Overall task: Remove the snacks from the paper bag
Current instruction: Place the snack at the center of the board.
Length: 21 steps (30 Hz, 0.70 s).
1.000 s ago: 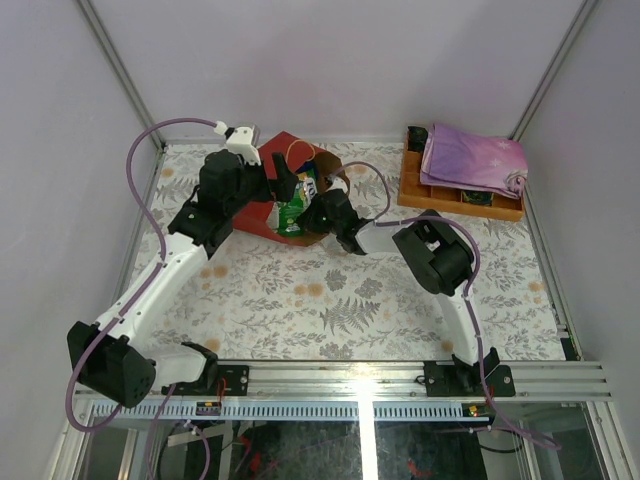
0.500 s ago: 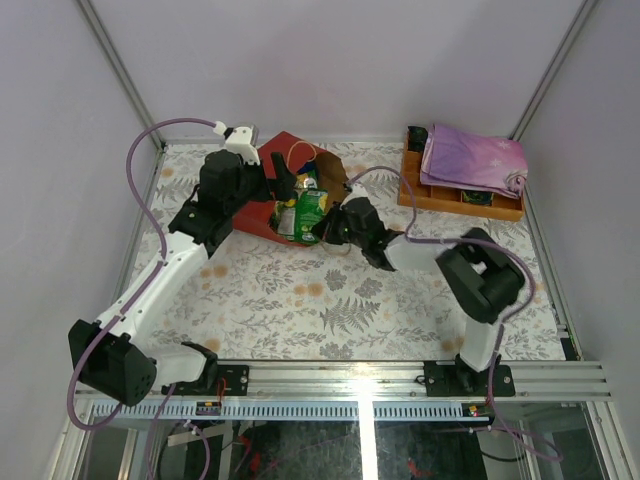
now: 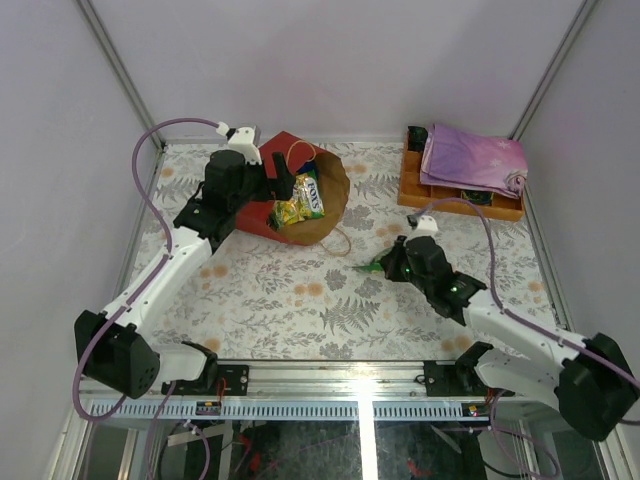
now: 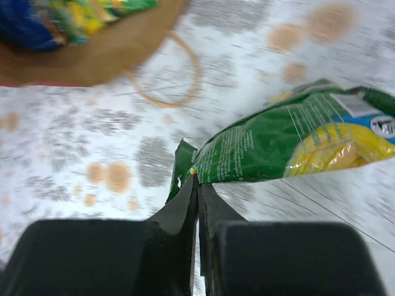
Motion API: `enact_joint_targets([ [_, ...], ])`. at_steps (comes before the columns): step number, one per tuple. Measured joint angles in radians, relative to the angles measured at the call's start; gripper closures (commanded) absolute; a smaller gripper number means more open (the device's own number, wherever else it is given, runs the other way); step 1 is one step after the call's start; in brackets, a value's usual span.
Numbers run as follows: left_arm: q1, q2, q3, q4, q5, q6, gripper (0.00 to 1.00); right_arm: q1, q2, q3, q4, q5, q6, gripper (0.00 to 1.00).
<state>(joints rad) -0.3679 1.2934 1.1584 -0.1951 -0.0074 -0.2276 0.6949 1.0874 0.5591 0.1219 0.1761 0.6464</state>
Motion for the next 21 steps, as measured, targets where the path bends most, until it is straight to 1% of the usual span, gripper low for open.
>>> enact_joint_targets([
  [3,0.003,0.003,0.0,0.0,0.0,0.0,0.0,-0.061,-0.113,-0.055,-0.127,0.051,0.001,1.0],
  [5,0.003,0.007,0.0,0.0,0.0,0.0,0.0,-0.136,-0.173,-0.063,-0.195,0.081,0.007,1.0],
  [9,0.005,0.016,0.0,0.0,0.0,0.0,0.0,-0.277,-0.217,-0.062,-0.27,0.164,0.019,1.0],
  [11,0.005,0.018,0.0,0.0,0.0,0.0,0.0,-0.324,-0.209,-0.061,-0.295,0.191,0.033,1.0],
  [14,0.005,0.02,0.0,0.0,0.0,0.0,0.0,-0.435,-0.164,-0.053,-0.32,0.198,0.072,1.0],
  [19,0.005,0.031,0.0,-0.001,0.0,0.001,0.0,-0.751,-0.014,-0.053,-0.282,0.08,0.165,1.0],
  [21,0.005,0.039,0.0,-0.001,0.0,0.001,0.0,-0.832,0.054,-0.053,-0.253,0.039,0.197,1.0],
])
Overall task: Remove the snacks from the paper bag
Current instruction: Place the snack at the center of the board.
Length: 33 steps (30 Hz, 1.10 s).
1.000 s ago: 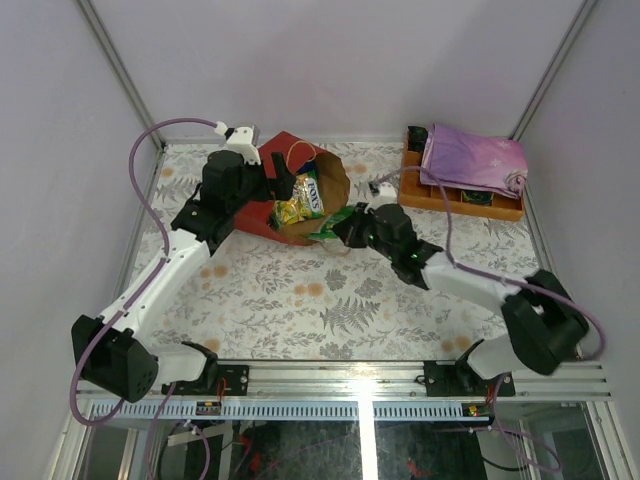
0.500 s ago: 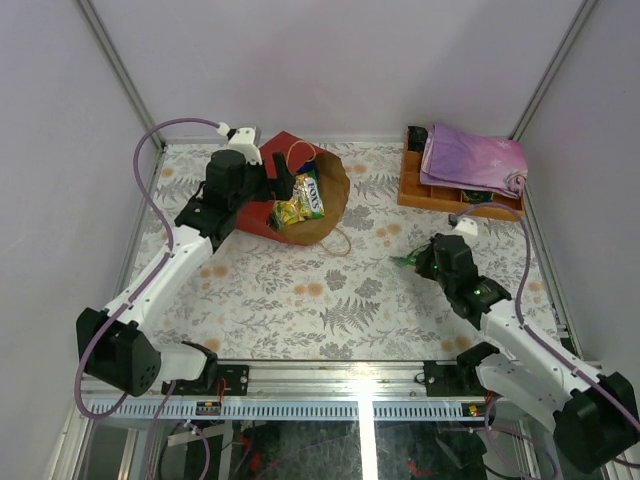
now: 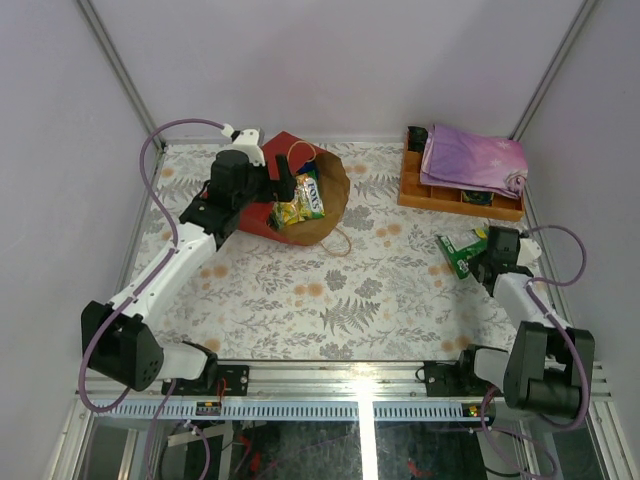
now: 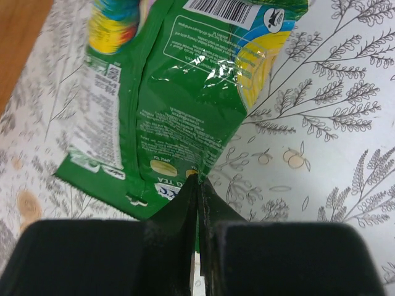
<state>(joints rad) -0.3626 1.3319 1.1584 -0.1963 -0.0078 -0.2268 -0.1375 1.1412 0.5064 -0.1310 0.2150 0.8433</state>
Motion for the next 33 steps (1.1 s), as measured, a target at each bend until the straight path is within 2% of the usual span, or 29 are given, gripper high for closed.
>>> enact_joint_targets([
  [10,0.0,0.012,0.0,-0.006,-0.001,0.0,0.0,-0.069,0.18,0.016,0.138,-0.012,0.103,1.0],
  [17,0.0,0.023,0.0,-0.008,0.0,0.0,0.0,-0.087,0.301,0.097,0.186,0.01,0.162,1.0],
  [21,0.0,0.024,0.0,-0.014,-0.001,0.0,0.0,-0.089,0.342,0.131,0.207,0.01,0.188,0.97],
  [24,0.0,0.026,0.0,-0.019,-0.001,0.0,0.0,-0.091,0.347,0.135,0.219,0.012,0.192,0.89],
  [25,0.0,0.027,0.0,-0.019,-0.001,0.0,0.0,-0.092,0.346,0.136,0.219,0.011,0.191,0.77],
  [29,0.0,0.032,0.0,-0.021,0.0,0.0,0.0,-0.093,0.332,0.135,0.22,-0.01,0.176,0.11],
  [30,0.0,0.034,0.0,-0.022,0.0,0.0,0.0,-0.094,0.317,0.129,0.229,-0.024,0.174,0.03],
  [33,0.0,0.036,0.0,-0.022,0.0,0.0,0.0,-0.094,0.207,0.053,0.29,-0.06,0.169,0.01],
])
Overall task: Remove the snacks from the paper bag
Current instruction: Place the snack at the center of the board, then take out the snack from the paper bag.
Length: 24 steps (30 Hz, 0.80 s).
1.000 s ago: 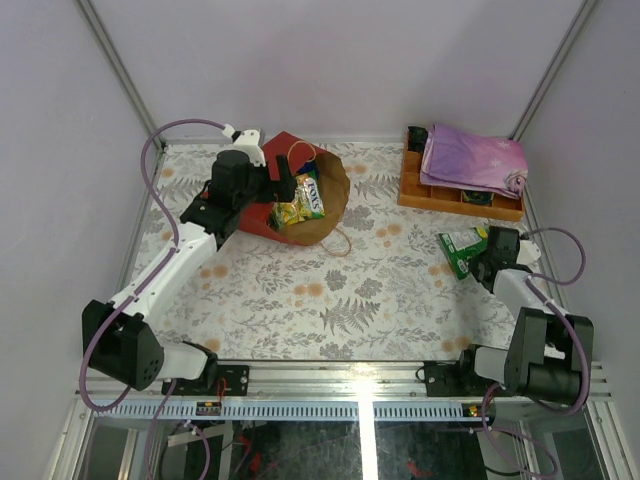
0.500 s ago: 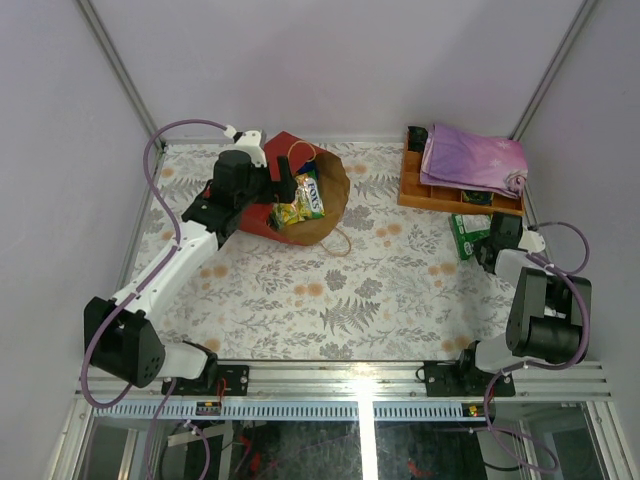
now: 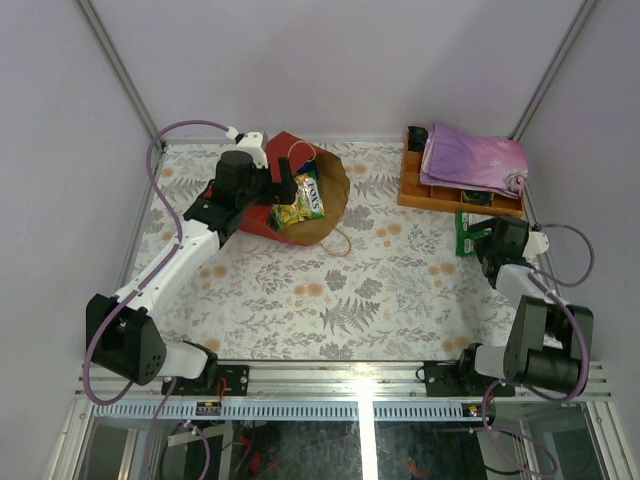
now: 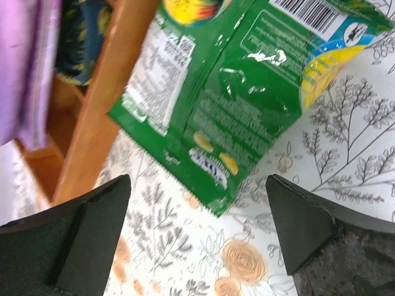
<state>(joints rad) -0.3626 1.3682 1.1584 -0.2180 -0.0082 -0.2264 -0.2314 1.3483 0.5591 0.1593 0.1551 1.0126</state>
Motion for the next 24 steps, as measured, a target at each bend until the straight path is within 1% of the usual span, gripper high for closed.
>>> enact_joint_targets([
  [4,0.0,0.004,0.0,0.0,0.0,0.0,0.0,0.013,-0.155,-0.082,0.022,-0.019,-0.002,0.01],
  [6,0.003,0.006,0.0,0.0,0.001,0.0,0.0,0.054,-0.225,-0.086,0.009,0.008,-0.006,0.01],
  [9,0.011,0.011,0.0,0.0,0.002,0.0,0.0,0.189,-0.319,-0.085,0.005,0.083,-0.011,0.01],
  [12,0.017,0.016,0.0,0.0,0.002,0.0,0.0,0.352,-0.356,-0.083,0.023,0.155,-0.015,0.01],
  [13,0.017,0.018,0.0,0.0,0.003,0.0,0.0,0.399,-0.344,-0.079,0.03,0.171,-0.018,0.0],
  [15,0.017,0.02,0.0,0.0,0.006,0.0,0.0,0.475,-0.287,-0.064,0.057,0.176,-0.023,0.03],
  [19,0.017,0.021,0.0,0.0,0.008,0.0,0.0,0.605,-0.085,-0.008,0.161,0.125,-0.039,0.08],
  [20,0.017,0.021,0.0,0.0,0.008,0.0,0.0,0.64,-0.018,0.034,0.171,0.104,-0.048,0.09],
  [24,0.017,0.021,0.0,0.0,0.008,0.0,0.0,0.764,0.229,0.245,0.241,0.003,-0.063,0.19],
])
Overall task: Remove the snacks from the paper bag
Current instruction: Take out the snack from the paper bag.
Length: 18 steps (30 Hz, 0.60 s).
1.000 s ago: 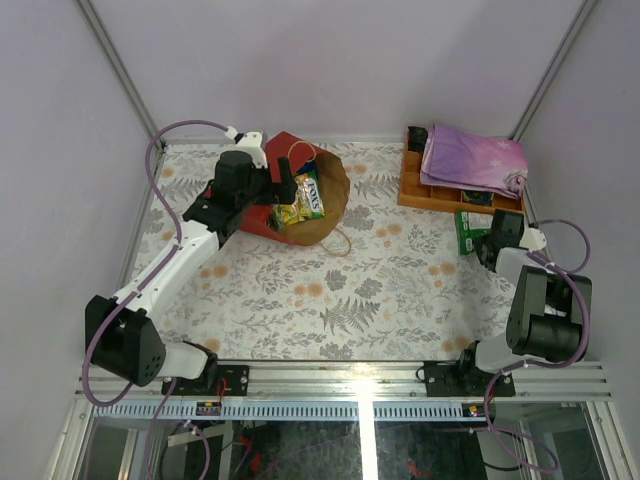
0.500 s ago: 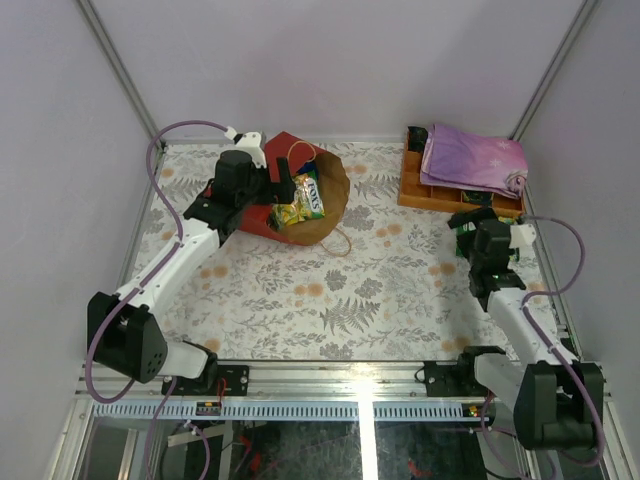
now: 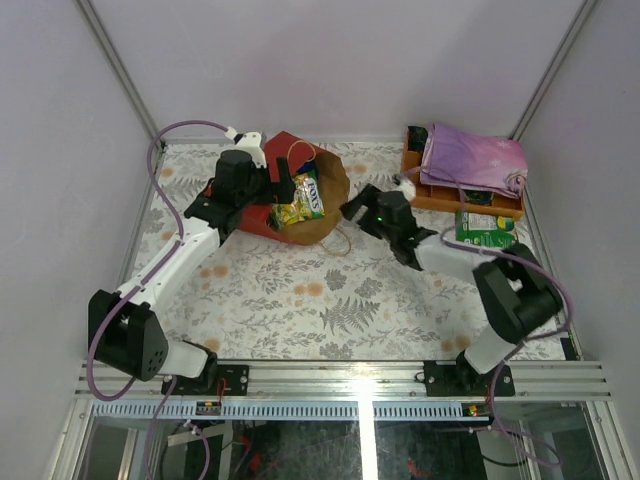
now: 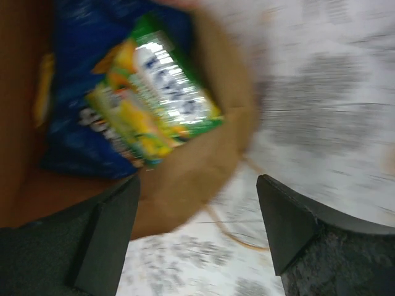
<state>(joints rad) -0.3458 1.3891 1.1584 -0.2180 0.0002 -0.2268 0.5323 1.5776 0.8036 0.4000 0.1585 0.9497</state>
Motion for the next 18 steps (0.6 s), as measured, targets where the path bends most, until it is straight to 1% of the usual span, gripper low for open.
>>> enact_joint_targets([
  [4,0.0,0.0,0.0,-0.001,0.0,0.0,0.0,0.077,0.205,0.173,0.117,-0.098,0.048,0.24],
  [6,0.0,0.0,0.0,-0.001,0.0,0.0,0.0,0.088,0.301,0.239,0.16,-0.138,0.087,0.24],
  [9,0.0,0.0,0.0,-0.002,0.0,0.0,0.0,0.087,0.418,0.314,0.177,-0.164,0.136,0.24],
  [14,0.0,0.0,0.0,-0.002,0.0,0.0,0.0,0.084,0.552,0.392,0.177,-0.201,0.232,0.25],
  [18,0.0,0.0,0.0,-0.003,0.0,0.0,0.0,0.084,0.591,0.406,0.19,-0.209,0.297,0.27],
])
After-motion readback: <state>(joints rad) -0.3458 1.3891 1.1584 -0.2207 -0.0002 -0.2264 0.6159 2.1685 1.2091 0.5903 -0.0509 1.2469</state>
